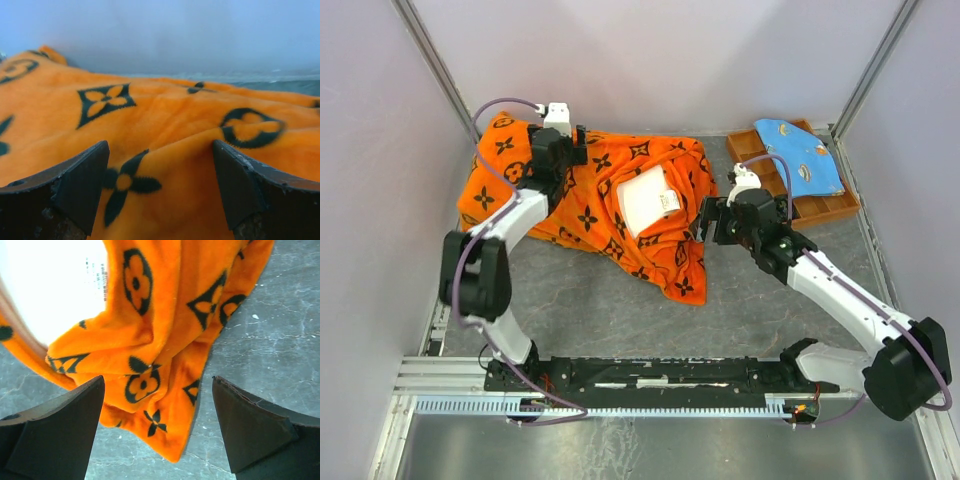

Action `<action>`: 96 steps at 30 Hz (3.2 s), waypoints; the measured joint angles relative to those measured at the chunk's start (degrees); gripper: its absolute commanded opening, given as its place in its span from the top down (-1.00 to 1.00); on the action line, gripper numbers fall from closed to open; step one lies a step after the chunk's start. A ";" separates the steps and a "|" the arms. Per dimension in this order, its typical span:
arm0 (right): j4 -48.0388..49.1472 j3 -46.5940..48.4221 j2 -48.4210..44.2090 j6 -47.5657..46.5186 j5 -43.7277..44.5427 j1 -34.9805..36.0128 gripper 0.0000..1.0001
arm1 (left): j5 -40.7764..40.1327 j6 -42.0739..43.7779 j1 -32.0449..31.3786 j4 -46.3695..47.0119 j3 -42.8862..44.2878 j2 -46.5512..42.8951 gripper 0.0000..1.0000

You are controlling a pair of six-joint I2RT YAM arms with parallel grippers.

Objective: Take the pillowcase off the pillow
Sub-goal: Remove the pillow from the pillowcase.

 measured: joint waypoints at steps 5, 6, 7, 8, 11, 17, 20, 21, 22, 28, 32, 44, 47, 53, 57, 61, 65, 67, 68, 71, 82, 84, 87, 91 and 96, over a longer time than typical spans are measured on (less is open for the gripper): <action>-0.02 0.00 -1.77 0.79 -1.55 0.55 -0.99 | -7.08 -1.44 -0.20 0.81 4.20 11.58 -0.78; -0.04 0.00 -2.12 0.92 -1.55 0.57 -0.98 | -8.52 -1.99 -0.48 0.42 5.49 12.33 -0.78; 0.02 0.00 -2.47 1.07 -1.44 0.59 -0.98 | -9.99 -2.45 -0.85 0.55 6.36 12.61 -0.78; 0.04 0.00 -2.84 1.22 -1.22 0.59 -0.98 | -11.47 -2.95 -1.22 1.29 6.25 12.35 -0.78; 0.33 0.00 -3.61 1.31 -0.57 0.61 -0.98 | -14.21 -3.80 -2.21 4.00 3.85 10.29 -0.81; 0.79 1.92 -1.68 1.29 0.81 0.70 -0.98 | -12.11 -3.63 -7.23 2.62 -5.25 -2.56 -0.98; 0.85 7.69 4.28 1.25 0.76 0.70 -0.99 | -8.09 -4.52 -12.11 -1.70 -5.18 -11.80 -0.98; 0.55 10.38 7.06 1.18 0.59 0.68 -0.99 | -6.56 -6.01 -13.77 -3.45 -4.87 -15.15 -0.98; 0.35 13.49 10.19 1.11 0.33 0.70 -1.00 | -4.52 -8.61 -14.97 -5.53 -4.15 -18.88 -0.98; 0.83 20.92 21.07 1.03 -0.96 0.70 -0.77 | 0.55 -24.02 -15.85 -10.67 -1.53 -28.59 -0.98; 0.81 22.25 26.14 0.31 -0.76 0.70 -0.49 | 4.59 -32.11 -16.22 -13.05 -0.52 -29.09 -0.98; 5.38 14.36 29.57 -1.68 6.36 -0.13 0.91 | 12.61 -41.70 -16.57 -22.95 9.07 -27.21 -0.98; 5.99 12.17 28.89 -1.36 6.97 -0.72 0.48 | 15.76 -42.77 -16.48 -22.34 9.14 -27.93 -0.98; 4.17 14.36 26.27 -3.67 6.99 -0.85 0.11 | 19.56 -44.41 -16.02 -21.20 8.70 -27.43 -0.98; 2.45 20.35 25.73 -6.62 6.82 -1.14 0.08 | 22.60 -46.49 -16.00 -16.22 6.08 -27.65 -0.98; 1.53 28.02 27.36 -7.82 6.38 -1.70 0.06 | 26.80 -50.34 -15.87 -10.60 3.08 -26.62 -0.98; 1.92 33.59 30.49 -8.04 4.90 -2.01 0.07 | 28.83 -52.57 -16.37 -7.41 1.11 -25.44 -0.98; 1.75 35.23 32.46 -8.07 4.20 -2.08 0.07 | 29.24 -52.83 -16.72 -7.39 0.26 -25.44 -0.98; 1.22 36.48 34.01 -8.04 3.48 -2.12 0.07 | 29.35 -52.83 -16.85 -7.39 0.13 -25.44 -0.98; 0.37 38.29 37.33 -8.04 2.34 -2.12 0.07 | 29.38 -52.81 -16.92 -7.37 0.11 -25.77 -0.98; -1.46 39.43 42.18 -8.59 -0.11 -3.61 0.85 | 29.75 -52.33 -16.96 -4.31 -2.78 -27.08 -0.99; -0.92 38.75 42.16 -7.82 -0.85 -5.22 0.97 | 31.10 -50.88 -17.07 -1.62 -6.14 -27.08 -0.98; 1.64 34.75 41.44 -6.14 -2.34 -8.41 0.97 | 32.79 -46.82 -18.84 -0.26 -11.10 -26.77 -0.92; 3.61 28.20 38.51 -4.39 -3.76 -10.08 0.97 | 31.15 -40.28 -25.62 -0.90 -16.28 -25.59 -0.79; 4.11 22.40 32.57 -3.50 -4.48 -9.68 0.97 | 24.48 -37.03 -31.34 -1.25 -21.22 -22.14 -0.78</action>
